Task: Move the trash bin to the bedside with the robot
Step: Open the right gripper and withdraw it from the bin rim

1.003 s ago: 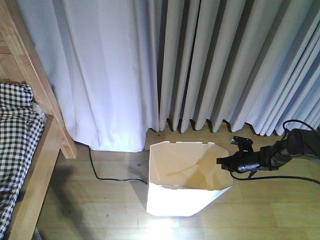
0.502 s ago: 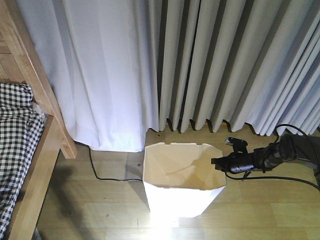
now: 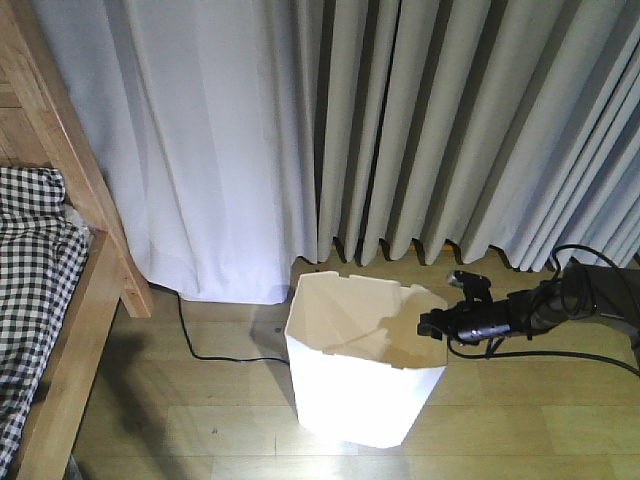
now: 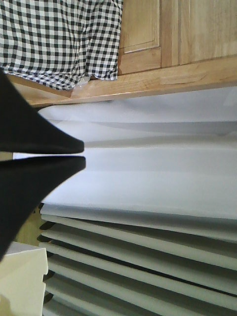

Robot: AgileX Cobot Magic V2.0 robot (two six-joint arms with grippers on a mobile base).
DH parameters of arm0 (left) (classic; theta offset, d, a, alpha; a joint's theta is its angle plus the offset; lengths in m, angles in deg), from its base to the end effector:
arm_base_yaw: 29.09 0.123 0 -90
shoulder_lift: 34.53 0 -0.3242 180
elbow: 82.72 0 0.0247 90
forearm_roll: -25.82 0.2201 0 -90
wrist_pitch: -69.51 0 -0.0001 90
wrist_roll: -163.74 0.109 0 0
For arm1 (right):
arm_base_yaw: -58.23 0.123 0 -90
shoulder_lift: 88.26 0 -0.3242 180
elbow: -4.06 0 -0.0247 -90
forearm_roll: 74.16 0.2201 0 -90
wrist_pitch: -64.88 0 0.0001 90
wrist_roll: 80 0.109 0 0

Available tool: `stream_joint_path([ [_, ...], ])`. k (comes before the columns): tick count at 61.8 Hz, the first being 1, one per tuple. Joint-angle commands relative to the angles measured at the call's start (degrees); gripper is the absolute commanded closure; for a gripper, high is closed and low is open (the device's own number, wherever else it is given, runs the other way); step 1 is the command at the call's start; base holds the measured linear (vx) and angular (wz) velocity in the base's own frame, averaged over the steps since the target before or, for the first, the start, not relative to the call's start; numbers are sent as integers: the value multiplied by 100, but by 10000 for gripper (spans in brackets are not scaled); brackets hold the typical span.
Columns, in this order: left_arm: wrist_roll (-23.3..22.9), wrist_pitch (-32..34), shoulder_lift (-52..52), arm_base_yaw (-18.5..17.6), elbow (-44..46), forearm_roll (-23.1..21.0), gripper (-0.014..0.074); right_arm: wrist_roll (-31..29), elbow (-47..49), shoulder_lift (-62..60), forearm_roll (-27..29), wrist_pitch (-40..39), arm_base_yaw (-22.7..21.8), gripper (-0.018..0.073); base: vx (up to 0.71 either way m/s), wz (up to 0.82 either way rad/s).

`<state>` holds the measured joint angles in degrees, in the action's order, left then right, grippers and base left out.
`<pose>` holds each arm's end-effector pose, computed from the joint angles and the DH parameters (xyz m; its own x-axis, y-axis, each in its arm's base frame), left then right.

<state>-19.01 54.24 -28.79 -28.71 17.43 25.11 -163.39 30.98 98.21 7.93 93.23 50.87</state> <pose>0.0020 -0.0003 0.1763 -0.1878 -0.0612 -0.9803 -0.0147 0.9981 -0.0595 0.4519 -0.0066 -0.2035 -0.9509 0.0862 -0.2974 -0.0563 0.8963 0.4398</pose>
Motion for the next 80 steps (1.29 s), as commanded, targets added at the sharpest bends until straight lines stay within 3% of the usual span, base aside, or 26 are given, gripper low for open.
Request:
stream_joint_path([
  [1,-45,419,-57,-14,-165,-25,602,-57,84,-489,30,256,8,95,0,0],
  [17,-45,419,-57,-14,-165,-25,602,-99,84,-552,106,228,8,95,0,0],
  [29,-45,419,-57,-14,-165,-25,602,40,84,-552,-105,648,0,102,0,0],
  [43,-45,419,-57,-14,-165,-25,602,526,-399,-678,-459,743,-417,102,0,0],
  [55,-45,419,-57,-14,-165,-25,602,-227,-1545,-1289,-392,-111,-732,102,0,0],
  [67,-45,419,-57,-14,-165,-25,602,-1129,-2769,-2366,-211,-1479,-726,102,0,0],
  [80,-45,419,-57,-14,-165,-25,602,-1420,-3881,-3900,79,-1761,-726,102,0,0],
])
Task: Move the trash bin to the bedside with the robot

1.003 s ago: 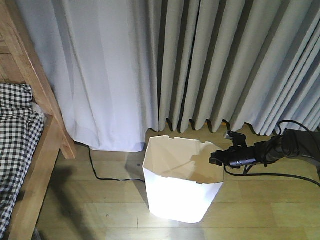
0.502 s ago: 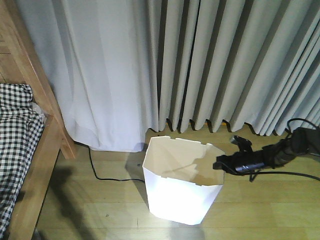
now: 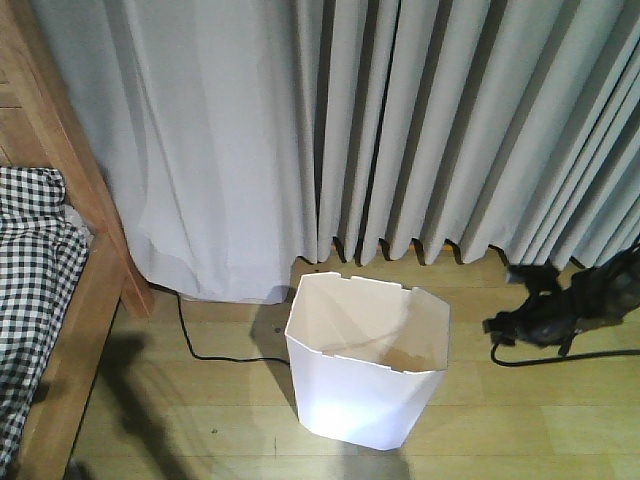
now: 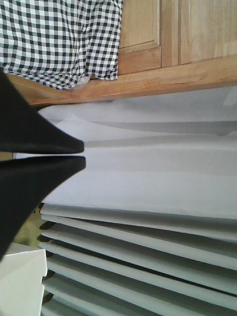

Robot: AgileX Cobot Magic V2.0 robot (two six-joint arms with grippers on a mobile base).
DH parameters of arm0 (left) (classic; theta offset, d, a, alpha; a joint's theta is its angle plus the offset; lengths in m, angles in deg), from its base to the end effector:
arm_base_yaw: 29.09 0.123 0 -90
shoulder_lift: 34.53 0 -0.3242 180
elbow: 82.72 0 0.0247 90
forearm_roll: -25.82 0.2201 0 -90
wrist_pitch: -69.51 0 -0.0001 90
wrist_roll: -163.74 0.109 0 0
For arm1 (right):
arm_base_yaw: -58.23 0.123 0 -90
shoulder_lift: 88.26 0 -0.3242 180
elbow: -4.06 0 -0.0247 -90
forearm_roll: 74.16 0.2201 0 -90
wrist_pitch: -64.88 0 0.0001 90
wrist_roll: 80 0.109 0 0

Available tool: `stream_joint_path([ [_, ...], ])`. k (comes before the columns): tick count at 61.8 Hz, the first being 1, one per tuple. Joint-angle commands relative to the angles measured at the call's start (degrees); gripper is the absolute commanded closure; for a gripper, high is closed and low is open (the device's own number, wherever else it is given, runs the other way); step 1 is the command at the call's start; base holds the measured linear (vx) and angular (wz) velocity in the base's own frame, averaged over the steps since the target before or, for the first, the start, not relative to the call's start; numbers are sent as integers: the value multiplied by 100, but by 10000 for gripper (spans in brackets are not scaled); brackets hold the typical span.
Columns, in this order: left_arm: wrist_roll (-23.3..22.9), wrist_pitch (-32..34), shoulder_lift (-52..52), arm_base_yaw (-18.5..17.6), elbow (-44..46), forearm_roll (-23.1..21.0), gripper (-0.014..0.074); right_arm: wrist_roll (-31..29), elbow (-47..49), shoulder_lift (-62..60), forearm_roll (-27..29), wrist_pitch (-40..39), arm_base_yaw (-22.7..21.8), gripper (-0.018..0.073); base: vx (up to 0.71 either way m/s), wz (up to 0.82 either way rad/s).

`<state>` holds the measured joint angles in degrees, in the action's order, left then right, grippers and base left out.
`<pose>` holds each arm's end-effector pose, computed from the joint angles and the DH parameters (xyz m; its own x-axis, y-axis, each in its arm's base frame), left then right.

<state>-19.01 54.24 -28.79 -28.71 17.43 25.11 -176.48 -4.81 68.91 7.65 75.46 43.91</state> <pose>0.0020 -0.0003 0.1763 -0.1878 -0.0612 -0.9803 -0.0147 0.9981 -0.0595 0.3915 -0.0794 -0.0635 -0.9672 -0.0125 -0.2536 -0.0434 0.9922 0.1165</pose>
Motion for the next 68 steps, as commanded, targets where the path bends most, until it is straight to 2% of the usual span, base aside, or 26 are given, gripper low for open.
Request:
stream_joint_path([
  [1,-45,419,-57,-14,-165,-25,602,-110,-366,-1088,94,17,-31,102,0,0],
  [13,-45,419,-57,-14,-165,-25,602,-115,-1249,-3085,-33,-211,-31,102,0,0],
  [26,-45,419,-57,-14,-165,-25,602,-115,-1741,-5365,-179,-240,-31,102,0,0],
  [44,-45,419,-57,-14,-165,-25,602,-11,-2254,-8274,-200,399,-31,102,0,0],
  [64,-45,419,-57,-14,-165,-25,602,469,-3554,-10923,-196,361,-26,102,0,0],
  [68,-45,419,-57,-14,-165,-25,602,604,-3828,-11328,-196,232,121,102,0,0],
])
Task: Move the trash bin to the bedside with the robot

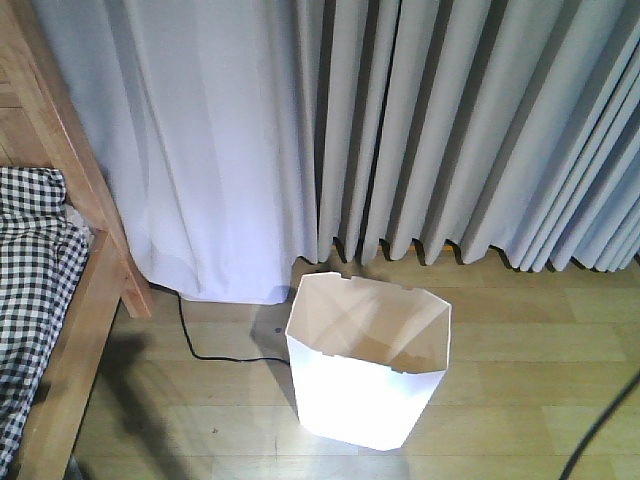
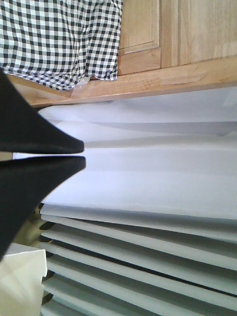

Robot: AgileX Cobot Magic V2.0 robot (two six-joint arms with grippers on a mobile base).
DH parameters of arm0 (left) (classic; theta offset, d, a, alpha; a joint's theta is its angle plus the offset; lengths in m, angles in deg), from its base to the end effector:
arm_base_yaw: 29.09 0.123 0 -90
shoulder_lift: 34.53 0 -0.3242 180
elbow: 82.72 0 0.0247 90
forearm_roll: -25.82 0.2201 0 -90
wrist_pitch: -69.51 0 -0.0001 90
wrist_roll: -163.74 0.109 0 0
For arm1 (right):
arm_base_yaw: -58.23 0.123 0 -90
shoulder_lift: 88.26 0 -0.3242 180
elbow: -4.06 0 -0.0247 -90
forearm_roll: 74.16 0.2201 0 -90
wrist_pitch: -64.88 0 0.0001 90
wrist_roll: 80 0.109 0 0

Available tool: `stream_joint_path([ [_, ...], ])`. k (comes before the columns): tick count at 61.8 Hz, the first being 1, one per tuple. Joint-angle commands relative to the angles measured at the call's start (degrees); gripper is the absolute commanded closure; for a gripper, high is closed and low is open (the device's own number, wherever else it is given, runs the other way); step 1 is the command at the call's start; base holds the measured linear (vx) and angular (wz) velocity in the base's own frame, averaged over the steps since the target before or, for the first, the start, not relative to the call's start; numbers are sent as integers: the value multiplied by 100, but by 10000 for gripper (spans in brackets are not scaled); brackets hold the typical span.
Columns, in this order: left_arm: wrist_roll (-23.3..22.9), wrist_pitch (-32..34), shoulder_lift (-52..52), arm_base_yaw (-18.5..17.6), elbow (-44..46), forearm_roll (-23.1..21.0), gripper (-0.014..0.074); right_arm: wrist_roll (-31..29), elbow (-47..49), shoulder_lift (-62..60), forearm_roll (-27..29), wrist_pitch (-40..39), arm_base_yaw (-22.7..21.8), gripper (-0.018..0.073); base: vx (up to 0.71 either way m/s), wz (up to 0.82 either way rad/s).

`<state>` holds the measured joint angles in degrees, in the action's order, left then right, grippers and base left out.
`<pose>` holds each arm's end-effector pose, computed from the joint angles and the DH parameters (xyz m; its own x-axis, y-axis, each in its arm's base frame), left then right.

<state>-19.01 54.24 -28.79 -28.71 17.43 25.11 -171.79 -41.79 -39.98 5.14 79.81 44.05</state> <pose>0.0020 -0.0003 0.1763 -0.1878 -0.0612 -0.9803 -0.0147 0.9981 -0.0595 0.1136 -0.0001 0.3610 -0.1131 -0.1934 -0.9746 -0.0326 0.9811 -0.1909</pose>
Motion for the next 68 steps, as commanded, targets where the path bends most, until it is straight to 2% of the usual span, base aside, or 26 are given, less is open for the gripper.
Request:
stream_joint_path([
  [1,-45,419,-57,-14,-165,-25,602,148,-183,-510,55,-261,160,102,0,0],
  [11,-45,419,-57,-14,-165,-25,602,148,-884,-1463,55,-1127,986,102,0,0],
  [18,-45,419,-57,-14,-165,-25,602,148,-1275,-2230,356,-1493,1315,102,0,0],
  [31,-45,419,-57,-14,-165,-25,602,148,-2084,-3347,1083,-1556,1444,102,0,0],
  [37,-45,419,-57,-14,-165,-25,602,142,-2208,-3480,1144,-1725,1444,115,0,0],
  [45,-45,419,-57,-14,-165,-25,602,-12,-2208,-3480,1125,-1975,1444,226,0,0],
  [57,-45,419,-57,-14,-165,-25,602,-22,-2208,-3480,1133,-1981,1444,576,0,0],
  [68,-45,419,-57,-14,-165,-25,602,-22,-2208,-3480,1146,-1996,1444,570,0,0],
])
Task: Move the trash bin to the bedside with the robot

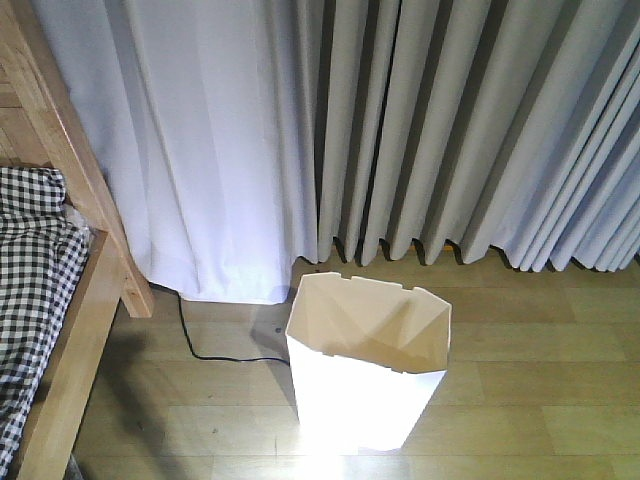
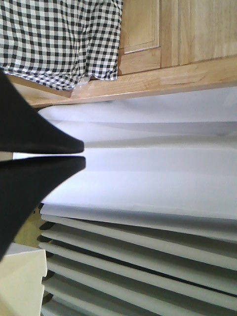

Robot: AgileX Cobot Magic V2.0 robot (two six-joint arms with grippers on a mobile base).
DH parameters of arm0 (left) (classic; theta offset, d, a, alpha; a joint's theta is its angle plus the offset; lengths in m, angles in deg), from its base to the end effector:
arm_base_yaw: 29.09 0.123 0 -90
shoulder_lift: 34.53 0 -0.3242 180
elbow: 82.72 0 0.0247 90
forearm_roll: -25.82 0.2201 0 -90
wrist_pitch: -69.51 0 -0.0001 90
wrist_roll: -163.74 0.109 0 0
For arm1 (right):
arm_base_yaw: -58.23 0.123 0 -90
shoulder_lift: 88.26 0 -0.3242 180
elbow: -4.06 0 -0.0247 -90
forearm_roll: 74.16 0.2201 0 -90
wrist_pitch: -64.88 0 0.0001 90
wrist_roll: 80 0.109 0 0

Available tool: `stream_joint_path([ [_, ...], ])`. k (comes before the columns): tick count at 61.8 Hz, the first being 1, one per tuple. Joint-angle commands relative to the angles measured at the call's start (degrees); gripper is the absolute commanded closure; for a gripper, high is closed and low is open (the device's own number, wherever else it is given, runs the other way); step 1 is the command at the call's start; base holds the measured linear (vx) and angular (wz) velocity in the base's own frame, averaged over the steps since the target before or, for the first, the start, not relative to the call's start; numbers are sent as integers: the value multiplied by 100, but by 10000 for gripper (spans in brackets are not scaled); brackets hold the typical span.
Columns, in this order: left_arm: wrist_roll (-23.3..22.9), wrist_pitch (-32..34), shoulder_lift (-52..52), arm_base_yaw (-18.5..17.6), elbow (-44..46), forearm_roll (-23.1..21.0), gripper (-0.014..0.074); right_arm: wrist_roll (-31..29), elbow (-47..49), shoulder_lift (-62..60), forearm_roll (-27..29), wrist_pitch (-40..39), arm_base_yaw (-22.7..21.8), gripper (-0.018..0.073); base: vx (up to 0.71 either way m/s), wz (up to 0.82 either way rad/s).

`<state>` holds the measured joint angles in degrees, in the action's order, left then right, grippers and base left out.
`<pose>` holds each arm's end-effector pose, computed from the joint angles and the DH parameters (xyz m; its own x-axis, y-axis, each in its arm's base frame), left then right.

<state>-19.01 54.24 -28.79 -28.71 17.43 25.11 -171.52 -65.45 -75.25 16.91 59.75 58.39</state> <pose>0.0020 -0.0003 0.1763 -0.1878 -0.0612 -0.9803 -0.0147 0.9981 -0.0595 0.0068 -0.0096 0.2631 0.1278 -0.0074 -0.9918 0.0869 0.9962 0.0038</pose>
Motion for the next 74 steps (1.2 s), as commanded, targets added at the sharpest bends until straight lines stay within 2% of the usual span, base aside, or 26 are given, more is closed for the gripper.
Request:
stream_joint_path([
  [1,-45,419,-57,-14,-165,-25,602,-49,158,48,-31,10,10,570,0,0],
  [38,-45,419,-57,-14,-165,-25,602,-32,148,48,-29,-132,10,570,0,0],
  [42,-45,419,-57,-14,-165,-25,602,100,148,48,-188,-67,10,570,0,0],
  [44,-45,419,-57,-14,-165,-25,602,245,148,48,-442,30,10,570,0,0],
  [47,-45,419,-57,-14,-165,-25,602,604,148,48,-1107,194,10,570,0,0],
  [51,-45,419,-57,-14,-165,-25,602,1494,148,48,-2287,415,10,570,0,0],
  [55,-45,419,-57,-14,-165,-25,602,2974,148,48,-3743,513,10,570,0,0],
  [56,-45,419,-57,-14,-165,-25,602,3277,148,48,-3875,513,10,570,0,0],
  [57,-45,419,-57,-14,-165,-25,602,3744,148,48,-4406,513,10,570,0,0],
  [59,-45,419,-57,-14,-165,-25,602,4365,148,48,-4957,548,10,570,0,0],
  [62,-45,419,-57,-14,-165,-25,602,5694,148,48,-6224,584,10,570,0,0],
  [66,-45,419,-57,-14,-165,-25,602,6860,148,48,-7376,641,10,570,0,0],
  [67,-45,419,-57,-14,-165,-25,602,7309,148,48,-7819,660,10,570,0,0],
  [72,-45,419,-57,-14,-165,-25,602,8410,148,48,-8860,732,5,570,0,0],
  [74,-45,419,-57,-14,-165,-25,602,8661,148,48,-9107,739,5,570,0,0],
])
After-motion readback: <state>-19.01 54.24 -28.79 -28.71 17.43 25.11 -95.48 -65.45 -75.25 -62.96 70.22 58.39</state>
